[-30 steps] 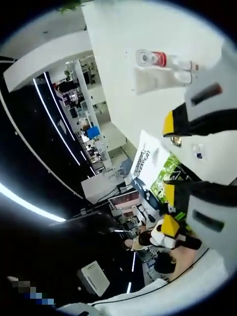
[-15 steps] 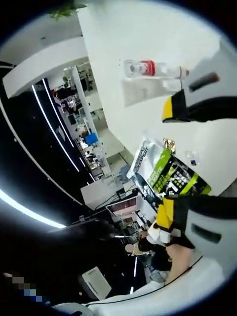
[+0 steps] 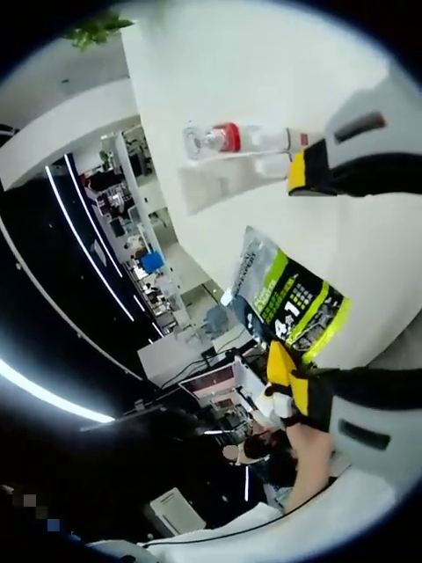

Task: Arrange the skincare products in the storage area until every visible bottle or jar stands upright without overlapping.

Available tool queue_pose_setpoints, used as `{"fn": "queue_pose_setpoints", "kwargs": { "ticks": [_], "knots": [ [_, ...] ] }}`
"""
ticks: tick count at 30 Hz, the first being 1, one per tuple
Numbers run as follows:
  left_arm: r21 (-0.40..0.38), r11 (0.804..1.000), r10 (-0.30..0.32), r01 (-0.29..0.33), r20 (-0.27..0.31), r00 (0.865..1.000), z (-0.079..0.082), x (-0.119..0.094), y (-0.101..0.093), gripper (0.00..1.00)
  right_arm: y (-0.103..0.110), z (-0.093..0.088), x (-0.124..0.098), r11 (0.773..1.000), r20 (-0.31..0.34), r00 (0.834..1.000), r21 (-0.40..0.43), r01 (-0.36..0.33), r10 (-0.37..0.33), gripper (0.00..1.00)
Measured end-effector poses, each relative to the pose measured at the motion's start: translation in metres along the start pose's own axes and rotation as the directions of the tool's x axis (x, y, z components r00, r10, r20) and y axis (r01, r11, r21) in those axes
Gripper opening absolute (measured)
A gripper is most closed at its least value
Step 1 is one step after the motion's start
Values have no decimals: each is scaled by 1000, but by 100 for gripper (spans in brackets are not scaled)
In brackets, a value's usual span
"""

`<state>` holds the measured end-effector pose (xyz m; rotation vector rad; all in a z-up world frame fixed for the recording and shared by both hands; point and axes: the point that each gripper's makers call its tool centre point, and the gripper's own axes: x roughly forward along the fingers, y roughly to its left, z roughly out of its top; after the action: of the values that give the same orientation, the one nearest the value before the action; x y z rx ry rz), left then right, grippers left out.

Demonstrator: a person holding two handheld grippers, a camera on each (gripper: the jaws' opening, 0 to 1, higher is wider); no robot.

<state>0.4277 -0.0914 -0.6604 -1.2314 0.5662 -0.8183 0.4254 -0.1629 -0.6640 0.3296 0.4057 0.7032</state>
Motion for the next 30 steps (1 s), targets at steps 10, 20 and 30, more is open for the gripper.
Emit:
{"fn": "queue_pose_setpoints", "kwargs": {
  "ticks": [10,20,30],
  "knots": [
    [-34,997,71,-73,-41,997,-4,14,37,0,-11,-19,-1,999,-43,998,-3,39,-39,93],
    [-39,990,136,-137,-44,990,2,28,69,0,-22,-31,-6,997,-63,995,19,79,-77,97],
    [17,975,221,-220,-82,972,-6,30,101,0,-28,-32,-10,994,-59,993,30,108,-106,95]
  ]
}}
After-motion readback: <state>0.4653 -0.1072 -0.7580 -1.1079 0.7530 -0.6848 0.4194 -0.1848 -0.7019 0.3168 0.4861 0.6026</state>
